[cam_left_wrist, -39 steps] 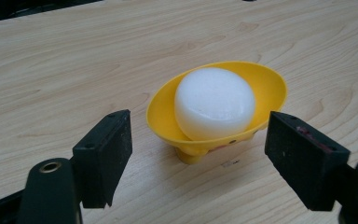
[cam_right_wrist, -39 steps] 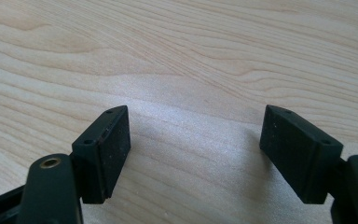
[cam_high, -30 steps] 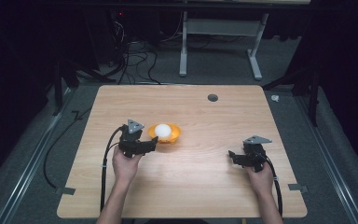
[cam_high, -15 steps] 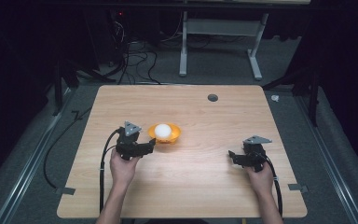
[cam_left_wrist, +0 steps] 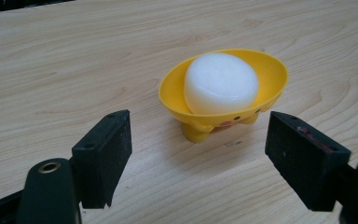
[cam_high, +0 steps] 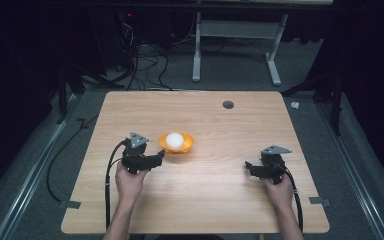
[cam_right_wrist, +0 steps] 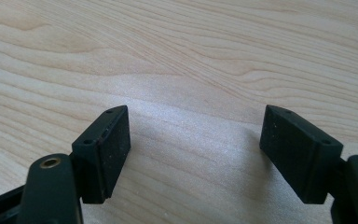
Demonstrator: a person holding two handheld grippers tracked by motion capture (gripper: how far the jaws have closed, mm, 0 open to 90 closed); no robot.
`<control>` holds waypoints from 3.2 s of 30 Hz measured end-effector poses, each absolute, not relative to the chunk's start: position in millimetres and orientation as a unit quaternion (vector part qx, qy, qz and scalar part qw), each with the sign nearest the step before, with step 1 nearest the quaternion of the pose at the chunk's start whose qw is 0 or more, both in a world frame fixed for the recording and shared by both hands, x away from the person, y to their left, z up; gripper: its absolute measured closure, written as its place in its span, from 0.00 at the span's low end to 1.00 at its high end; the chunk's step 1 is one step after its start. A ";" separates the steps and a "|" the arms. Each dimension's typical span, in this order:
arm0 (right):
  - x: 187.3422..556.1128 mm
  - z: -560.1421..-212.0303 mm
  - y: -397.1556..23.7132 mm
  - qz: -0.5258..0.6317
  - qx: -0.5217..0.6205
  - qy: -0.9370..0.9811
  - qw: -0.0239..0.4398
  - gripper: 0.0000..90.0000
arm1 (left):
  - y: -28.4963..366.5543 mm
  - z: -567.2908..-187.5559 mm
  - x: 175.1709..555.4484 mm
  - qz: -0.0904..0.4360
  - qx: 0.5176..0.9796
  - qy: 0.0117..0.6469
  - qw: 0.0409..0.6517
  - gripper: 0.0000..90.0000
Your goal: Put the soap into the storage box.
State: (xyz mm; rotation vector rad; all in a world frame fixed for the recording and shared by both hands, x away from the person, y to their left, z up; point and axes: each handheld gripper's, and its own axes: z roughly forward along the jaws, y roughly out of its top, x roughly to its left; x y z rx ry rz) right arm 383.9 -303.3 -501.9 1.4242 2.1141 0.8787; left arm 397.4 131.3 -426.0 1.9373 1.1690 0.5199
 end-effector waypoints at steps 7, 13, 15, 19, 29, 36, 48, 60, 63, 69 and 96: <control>383.9 -501.9 -303.3 0.318 0.515 0.765 0.221 0.28 | 135.3 -430.3 394.0 0.202 0.764 0.467 0.396 0.26; 383.9 -501.9 -303.3 0.318 0.515 0.765 0.221 0.28 | 135.5 -432.1 392.9 0.197 0.766 0.468 0.394 0.26; 383.9 -501.9 -303.3 0.318 0.515 0.765 0.221 0.28 | 135.5 -432.3 392.5 0.196 0.766 0.468 0.394 0.26; 383.9 -501.9 -303.3 0.318 0.515 0.765 0.221 0.28 | 135.8 -433.3 390.9 0.194 0.767 0.469 0.392 0.26; 383.9 -501.9 -303.3 0.318 0.515 0.765 0.221 0.28 | 138.8 -440.7 385.4 0.188 0.765 0.476 0.390 0.26; 383.9 -502.0 -303.3 0.317 0.513 0.766 0.222 0.28 | 139.5 -442.9 383.9 0.183 0.766 0.479 0.388 0.26; 383.8 -501.9 -303.2 0.317 0.514 0.766 0.222 0.28 | 138.9 -449.6 381.6 0.176 0.769 0.480 0.384 0.26; 383.7 -501.9 -303.2 0.317 0.514 0.766 0.222 0.28 | 138.0 -459.4 379.3 0.170 0.773 0.483 0.374 0.25; 383.7 -501.9 -303.1 0.317 0.515 0.765 0.221 0.28 | 138.2 -461.6 379.3 0.163 0.771 0.487 0.377 0.25; 383.7 -501.9 -303.2 0.317 0.514 0.766 0.222 0.28 | 137.3 -466.3 379.4 0.152 0.772 0.488 0.376 0.25; 383.6 -501.8 -303.2 0.317 0.515 0.765 0.221 0.28 | 132.6 -483.2 377.8 0.151 0.781 0.489 0.357 0.25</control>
